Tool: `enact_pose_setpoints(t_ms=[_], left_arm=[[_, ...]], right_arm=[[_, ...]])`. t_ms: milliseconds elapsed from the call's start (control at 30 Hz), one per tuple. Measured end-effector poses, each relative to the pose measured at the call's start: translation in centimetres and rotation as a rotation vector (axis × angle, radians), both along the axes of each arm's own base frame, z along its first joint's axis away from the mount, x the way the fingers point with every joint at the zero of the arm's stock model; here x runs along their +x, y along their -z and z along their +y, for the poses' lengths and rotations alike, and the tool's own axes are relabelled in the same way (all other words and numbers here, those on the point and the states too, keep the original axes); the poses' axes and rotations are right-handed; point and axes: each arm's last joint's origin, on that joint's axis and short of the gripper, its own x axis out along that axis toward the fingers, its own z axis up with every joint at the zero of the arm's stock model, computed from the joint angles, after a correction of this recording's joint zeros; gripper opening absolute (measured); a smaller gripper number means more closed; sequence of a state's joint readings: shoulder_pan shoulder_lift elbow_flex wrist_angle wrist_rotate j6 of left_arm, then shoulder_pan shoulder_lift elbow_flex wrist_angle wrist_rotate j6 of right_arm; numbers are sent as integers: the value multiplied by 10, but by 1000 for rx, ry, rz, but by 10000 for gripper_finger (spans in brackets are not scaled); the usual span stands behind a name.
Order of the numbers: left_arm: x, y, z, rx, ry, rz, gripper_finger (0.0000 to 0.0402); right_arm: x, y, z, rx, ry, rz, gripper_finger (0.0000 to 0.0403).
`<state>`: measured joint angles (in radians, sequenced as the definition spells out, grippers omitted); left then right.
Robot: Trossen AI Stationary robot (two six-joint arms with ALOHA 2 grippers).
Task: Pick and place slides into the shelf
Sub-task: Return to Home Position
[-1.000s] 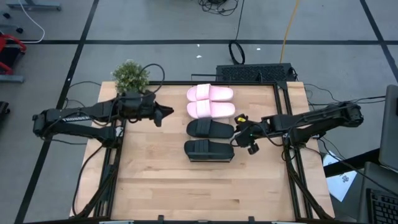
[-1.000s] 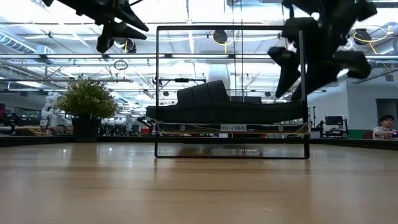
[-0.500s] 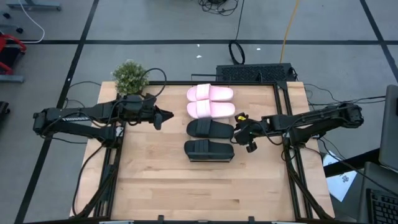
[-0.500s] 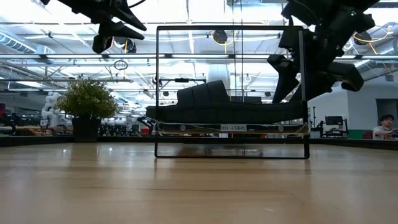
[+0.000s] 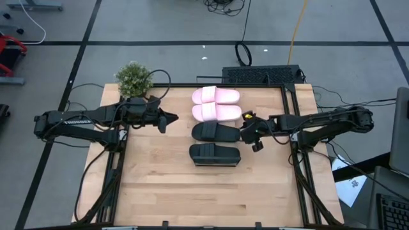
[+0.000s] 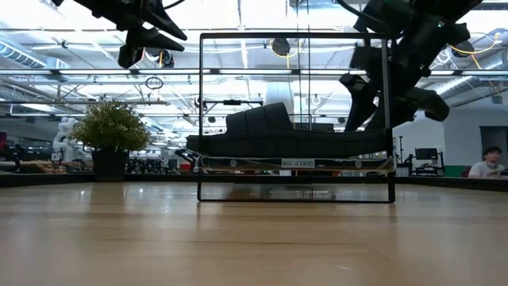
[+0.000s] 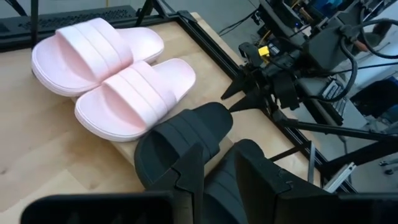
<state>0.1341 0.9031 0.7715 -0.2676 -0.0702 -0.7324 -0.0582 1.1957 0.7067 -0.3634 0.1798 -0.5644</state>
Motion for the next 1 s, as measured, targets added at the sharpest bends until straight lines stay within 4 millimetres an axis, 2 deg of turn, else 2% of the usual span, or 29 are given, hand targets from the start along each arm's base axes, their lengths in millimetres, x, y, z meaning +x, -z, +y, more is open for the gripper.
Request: enact_pose_setpoints(t_ms=[300, 467, 667, 800, 900, 1000], left_arm=[[-5, 10, -1, 3, 8, 115, 83], [-5, 11, -2, -77, -27, 113, 83], [-5, 11, -6, -184, -14, 94, 83], [-3, 9, -12, -260, -18, 61, 83], [0, 1, -24, -154, 141, 0, 83], [1, -12, -47, -20, 351, -119, 83]], right_arm=[[-9, -8, 1, -78, 111, -12, 162], [-26, -24, 5, -3, 225, -101, 162], [-54, -49, 5, 173, 415, -285, 162], [-72, -64, 6, 248, 461, -401, 162], [-85, -72, 7, 382, 527, -494, 162], [-100, -76, 10, 504, 471, -489, 162]])
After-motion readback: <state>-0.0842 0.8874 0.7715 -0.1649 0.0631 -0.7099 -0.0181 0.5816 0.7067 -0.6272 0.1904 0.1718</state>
